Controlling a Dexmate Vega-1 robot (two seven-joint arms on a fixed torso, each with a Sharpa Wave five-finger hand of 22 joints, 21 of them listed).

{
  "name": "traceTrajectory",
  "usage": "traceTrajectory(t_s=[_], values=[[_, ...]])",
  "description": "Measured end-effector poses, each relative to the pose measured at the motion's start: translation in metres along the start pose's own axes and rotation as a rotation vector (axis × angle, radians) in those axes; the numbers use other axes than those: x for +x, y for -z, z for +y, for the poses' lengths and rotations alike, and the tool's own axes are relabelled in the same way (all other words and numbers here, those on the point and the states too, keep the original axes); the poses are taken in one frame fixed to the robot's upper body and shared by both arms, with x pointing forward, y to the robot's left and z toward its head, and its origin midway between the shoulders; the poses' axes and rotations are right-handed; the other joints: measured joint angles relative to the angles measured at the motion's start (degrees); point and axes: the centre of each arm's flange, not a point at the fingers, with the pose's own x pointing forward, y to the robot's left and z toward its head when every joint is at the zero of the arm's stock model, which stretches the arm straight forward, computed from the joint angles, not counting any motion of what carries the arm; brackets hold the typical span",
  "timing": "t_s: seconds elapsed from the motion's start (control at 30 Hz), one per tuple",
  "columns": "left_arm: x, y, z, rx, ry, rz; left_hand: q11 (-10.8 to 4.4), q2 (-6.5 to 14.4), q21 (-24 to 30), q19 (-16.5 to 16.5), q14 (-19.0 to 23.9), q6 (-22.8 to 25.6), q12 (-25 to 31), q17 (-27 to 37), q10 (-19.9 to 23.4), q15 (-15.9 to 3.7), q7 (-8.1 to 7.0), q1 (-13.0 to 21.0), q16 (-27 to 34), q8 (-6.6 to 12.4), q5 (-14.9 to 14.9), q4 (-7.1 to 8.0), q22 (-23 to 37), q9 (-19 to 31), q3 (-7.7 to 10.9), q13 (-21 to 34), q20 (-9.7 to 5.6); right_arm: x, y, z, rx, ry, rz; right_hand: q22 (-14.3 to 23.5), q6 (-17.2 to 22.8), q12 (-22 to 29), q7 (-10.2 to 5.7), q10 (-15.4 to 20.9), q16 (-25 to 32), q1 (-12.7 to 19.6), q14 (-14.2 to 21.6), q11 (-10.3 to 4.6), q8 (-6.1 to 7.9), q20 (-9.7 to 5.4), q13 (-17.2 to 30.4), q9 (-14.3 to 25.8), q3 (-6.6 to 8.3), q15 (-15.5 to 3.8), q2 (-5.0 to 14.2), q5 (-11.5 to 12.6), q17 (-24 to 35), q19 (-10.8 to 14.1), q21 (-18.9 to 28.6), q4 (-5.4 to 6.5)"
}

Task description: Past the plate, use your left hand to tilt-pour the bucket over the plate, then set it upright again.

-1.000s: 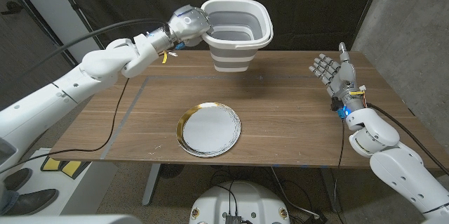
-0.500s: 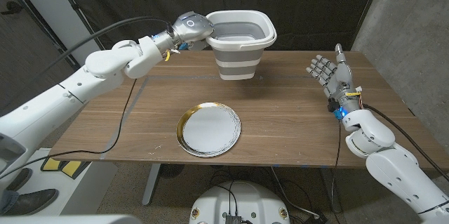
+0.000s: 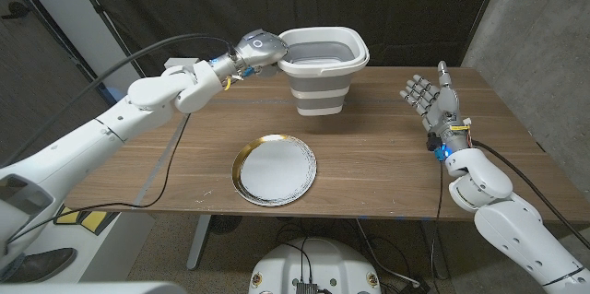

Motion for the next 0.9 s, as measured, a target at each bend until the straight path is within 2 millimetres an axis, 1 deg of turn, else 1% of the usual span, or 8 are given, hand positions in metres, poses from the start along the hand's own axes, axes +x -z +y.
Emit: traceTrajectory(t_s=[0.1, 0.17, 0.43, 0.67, 0.73, 0.9], values=[[0.002, -0.002, -0.007, -0.018, 0.002, -0.002, 0.0, 0.1, 0.0, 0.0, 0.0, 0.0, 0.0, 0.0, 0.0, 0.0, 0.0, -0.3, 0.0, 0.0, 0.0, -0.17, 0.0, -0.2, 0.17, 0.0, -0.03, -0.002, 0.002, 0.001, 0.001, 0.002, -0.005, 0.0, 0.0, 0.0, 0.0, 0.0, 0.0, 0.0, 0.0, 0.0, 0.0, 0.0, 0.0, 0.0, 0.0, 0.0, 0.0, 0.0, 0.0, 0.0, 0.0, 0.0], [0.003, -0.004, -0.012, -0.031, 0.001, -0.003, 0.0, 0.0, 0.0, 0.3, 0.0, 0.0, 0.0, 0.0, 0.0, 0.0, 0.0, -0.5, 0.0, 0.0, 0.0, -0.17, 0.0, -0.3, 0.17, 0.0, -0.31, -0.003, 0.003, 0.001, -0.002, 0.004, -0.009, 0.0, 0.0, 0.0, 0.0, 0.0, 0.0, 0.0, 0.0, 0.0, 0.0, 0.0, 0.0, 0.0, 0.0, 0.0, 0.0, 0.0, 0.0, 0.0, 0.0, 0.0], [0.004, -0.011, -0.027, -0.049, 0.013, -0.004, 0.0, 0.0, 0.0, 0.5, 0.1, 0.0, 0.0, -0.3, 0.0, 0.11, 0.0, -0.5, 0.0, -0.01, 0.0, -0.17, 0.0, -0.3, 0.17, 0.0, -0.1, -0.005, 0.009, 0.001, -0.02, 0.01, -0.016, 0.0, 0.3, 0.0, -0.31, 0.0, 0.0, 0.0, 0.0, 0.0, 0.0, 0.0, 0.0, 0.0, 0.0, 0.0, 0.0, 0.0, 0.0, 0.0, 0.0, 0.0], [0.004, -0.014, -0.04, -0.051, 0.039, 0.007, 0.0, 0.0, 0.0, 0.5, 0.1, 0.0, 0.0, -0.3, 0.0, 0.11, -0.01, -0.5, 0.0, -0.01, 0.0, -0.18, 0.0, -0.5, 0.18, 0.0, -0.1, -0.002, 0.016, 0.001, -0.027, 0.009, -0.015, 0.0, 0.3, 0.0, -0.31, 0.0, 0.0, 0.0, 0.0, 0.0, 0.0, 0.0, 0.0, 0.0, -0.16, 0.0, 0.0, 0.0, 0.0, 0.0, 0.0, -0.16], [0.004, -0.016, -0.046, -0.053, 0.05, 0.006, 0.0, 0.0, 0.0, 0.5, 0.1, 0.0, 0.0, -0.3, 0.0, 0.11, -0.01, -0.5, 0.0, -0.18, -0.2, -0.4, 0.0, -0.5, 0.4, 0.0, -0.1, -0.001, 0.018, 0.002, -0.028, 0.005, -0.017, 0.0, 0.3, 0.0, -0.31, 0.0, 0.0, 0.0, 0.0, 0.0, 0.0, 0.0, 0.0, 0.0, -0.16, 0.0, 0.0, 0.0, 0.0, 0.0, 0.0, -0.16], [0.004, -0.022, -0.057, -0.042, 0.057, 0.001, 0.0, 0.0, 0.0, 0.5, 0.1, 0.0, 0.0, -0.3, 0.0, 0.11, -0.01, -0.4, 0.0, -0.36, -0.2, -0.4, 0.0, -0.5, 0.4, 0.0, -0.1, 0.001, 0.023, 0.001, -0.026, 0.002, -0.016, 0.0, 0.3, 0.0, -0.31, 0.0, 0.0, 0.0, 0.0, 0.0, 0.0, 0.0, 0.0, 0.0, -0.16, 0.0, 0.0, 0.0, 0.0, 0.0, 0.0, -0.16]])
